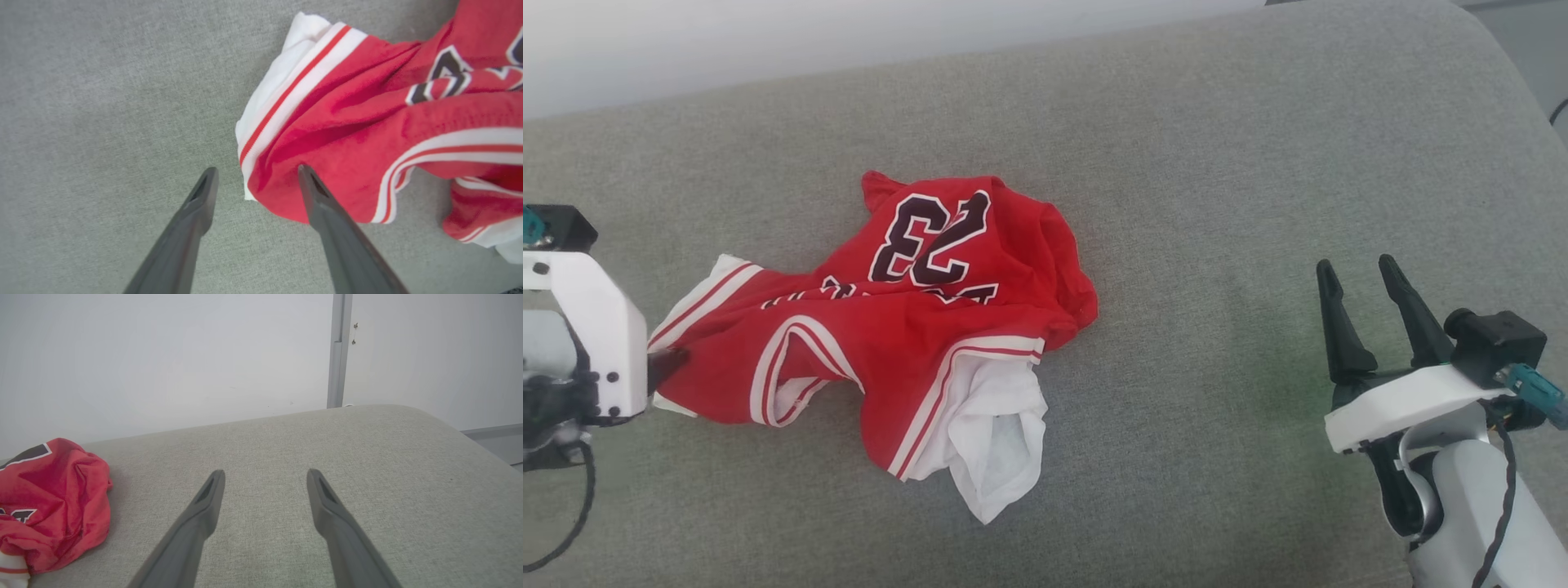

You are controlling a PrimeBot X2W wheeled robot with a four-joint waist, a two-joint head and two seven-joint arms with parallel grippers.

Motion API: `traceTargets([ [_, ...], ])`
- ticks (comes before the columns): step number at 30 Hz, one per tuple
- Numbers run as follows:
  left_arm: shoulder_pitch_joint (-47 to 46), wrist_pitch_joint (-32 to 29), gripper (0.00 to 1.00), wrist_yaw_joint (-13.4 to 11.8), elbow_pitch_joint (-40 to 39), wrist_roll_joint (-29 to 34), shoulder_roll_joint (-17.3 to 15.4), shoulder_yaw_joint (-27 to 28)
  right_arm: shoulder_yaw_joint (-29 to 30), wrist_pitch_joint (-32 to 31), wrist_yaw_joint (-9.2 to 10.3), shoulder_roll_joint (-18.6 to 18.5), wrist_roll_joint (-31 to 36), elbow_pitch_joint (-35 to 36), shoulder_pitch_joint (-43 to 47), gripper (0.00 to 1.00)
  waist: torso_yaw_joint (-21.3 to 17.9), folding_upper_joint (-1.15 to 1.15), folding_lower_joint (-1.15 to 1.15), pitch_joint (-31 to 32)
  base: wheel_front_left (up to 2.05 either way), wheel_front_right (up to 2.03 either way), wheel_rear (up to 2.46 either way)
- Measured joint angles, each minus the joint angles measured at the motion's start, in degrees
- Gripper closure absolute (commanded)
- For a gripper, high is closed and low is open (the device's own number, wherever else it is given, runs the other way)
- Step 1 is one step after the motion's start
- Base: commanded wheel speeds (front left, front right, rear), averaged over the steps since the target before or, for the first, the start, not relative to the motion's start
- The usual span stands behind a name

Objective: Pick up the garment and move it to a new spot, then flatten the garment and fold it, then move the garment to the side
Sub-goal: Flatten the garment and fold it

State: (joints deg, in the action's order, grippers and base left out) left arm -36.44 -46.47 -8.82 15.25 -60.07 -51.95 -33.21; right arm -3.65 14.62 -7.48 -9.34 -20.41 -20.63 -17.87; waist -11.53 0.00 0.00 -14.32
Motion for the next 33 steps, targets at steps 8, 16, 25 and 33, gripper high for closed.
traceTargets([
  [8, 0.1, 1.2, 0.94, 2.2, 5.2, -1.2, 4.0, -0.8, -0.5, 0.0, 0.00, 0.2, 0.0, 0.0, -0.3, 0.00, -0.4, 0.00, 0.00, -0.7, 0.00, 0.00, 0.00],
  [16, -1.7, 2.3, 1.00, 4.9, 6.9, -2.6, 6.3, -0.3, -0.3, 0.0, 0.00, 0.0, 0.0, -0.3, -0.2, 0.00, -0.6, 0.00, 0.00, -0.1, 0.00, 0.00, 0.00],
  [25, -4.5, 0.8, 1.00, 6.6, 0.9, -3.4, 11.6, -2.3, -0.7, 0.0, 0.00, 0.4, 0.3, -0.3, 0.0, 0.00, -0.5, 0.00, 0.00, 0.4, 0.00, 0.00, 0.00],
  [33, -3.9, -0.8, 0.19, 7.6, -0.4, -0.2, 14.4, -7.8, -1.1, 0.0, 0.00, 0.6, 0.0, -0.5, -0.2, 0.00, -0.9, 0.00, 0.00, -0.2, 0.00, 0.00, 0.00],
])
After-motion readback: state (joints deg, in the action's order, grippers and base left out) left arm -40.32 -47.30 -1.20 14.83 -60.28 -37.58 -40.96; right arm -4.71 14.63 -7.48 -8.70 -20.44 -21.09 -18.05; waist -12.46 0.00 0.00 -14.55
